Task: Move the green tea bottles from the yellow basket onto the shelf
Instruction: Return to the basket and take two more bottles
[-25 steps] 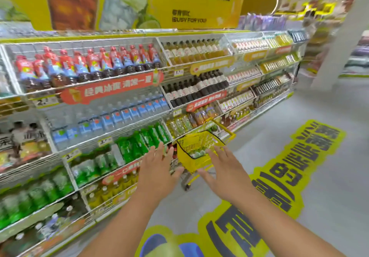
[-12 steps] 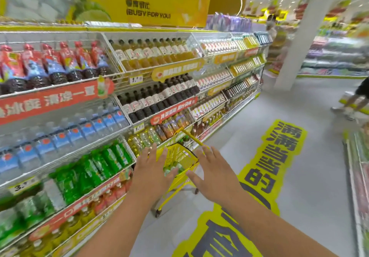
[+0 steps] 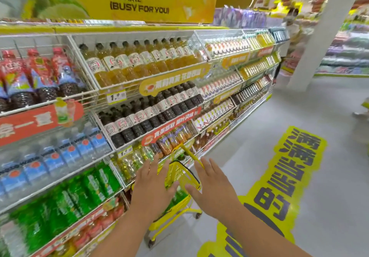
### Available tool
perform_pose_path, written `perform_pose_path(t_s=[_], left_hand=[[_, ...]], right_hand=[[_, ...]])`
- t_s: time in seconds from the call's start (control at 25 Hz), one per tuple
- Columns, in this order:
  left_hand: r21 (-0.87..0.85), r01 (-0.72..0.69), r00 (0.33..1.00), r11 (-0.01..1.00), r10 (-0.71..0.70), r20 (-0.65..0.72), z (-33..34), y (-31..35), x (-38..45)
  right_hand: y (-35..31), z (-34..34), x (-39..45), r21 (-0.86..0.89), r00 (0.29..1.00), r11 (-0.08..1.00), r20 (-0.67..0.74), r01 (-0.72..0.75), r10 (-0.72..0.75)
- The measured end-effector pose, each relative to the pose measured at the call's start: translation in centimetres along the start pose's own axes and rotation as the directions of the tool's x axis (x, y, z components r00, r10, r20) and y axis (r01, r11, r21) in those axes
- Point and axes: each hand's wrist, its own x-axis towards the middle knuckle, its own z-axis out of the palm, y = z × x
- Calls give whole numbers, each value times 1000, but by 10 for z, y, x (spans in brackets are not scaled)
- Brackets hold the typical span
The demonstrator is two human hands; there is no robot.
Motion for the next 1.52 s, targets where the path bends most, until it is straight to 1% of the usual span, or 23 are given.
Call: perform_pose_path(t_s=[0.08, 0.24, 0.4, 0.52, 0.64, 0.76, 0.88, 1.04, 1.16, 1.28, 1.4, 1.52], left_hand=[[15, 44, 999, 999, -44, -1, 20, 11, 29], [39, 184, 983, 982, -184, -1, 55, 40, 78], [30, 348, 937, 937, -348, -1, 76, 54, 108], [7, 439, 898, 898, -439, 14, 89, 49, 125], [10, 506, 861, 862, -506, 47, 113, 29, 148], [47, 539, 832, 841, -541, 121, 136, 4, 173], [55, 539, 827, 840, -541, 156, 163, -16, 198], [45, 587, 784, 808, -582, 216, 230, -51, 229], [48, 621, 764, 783, -617, 189, 293, -73, 244], [15, 673, 716, 739, -657, 237, 366, -92, 248], [-9, 736, 653, 677, -707, 271, 433, -106, 240], [20, 754, 615, 657, -716, 332, 488, -113, 227]], right_hand=[[30, 9, 36, -2, 999, 999, 31, 39, -39], [87, 26, 105, 7, 987, 990, 73, 143, -143], [116, 39, 155, 11, 952, 966, 165, 260, -258], [122, 59, 192, 67, 925, 951, 219, 302, -309], [114, 89, 228, 126, 905, 941, 259, 315, -338], [104, 115, 262, 134, 888, 935, 296, 327, -353], [101, 148, 295, 215, 885, 934, 316, 285, -342], [104, 221, 341, 276, 864, 918, 341, 285, -371], [112, 289, 360, 309, 847, 901, 345, 304, -404], [126, 366, 365, 350, 845, 896, 358, 274, -399], [138, 438, 367, 381, 811, 901, 449, 207, -376], [148, 495, 362, 390, 779, 907, 515, 159, -358]])
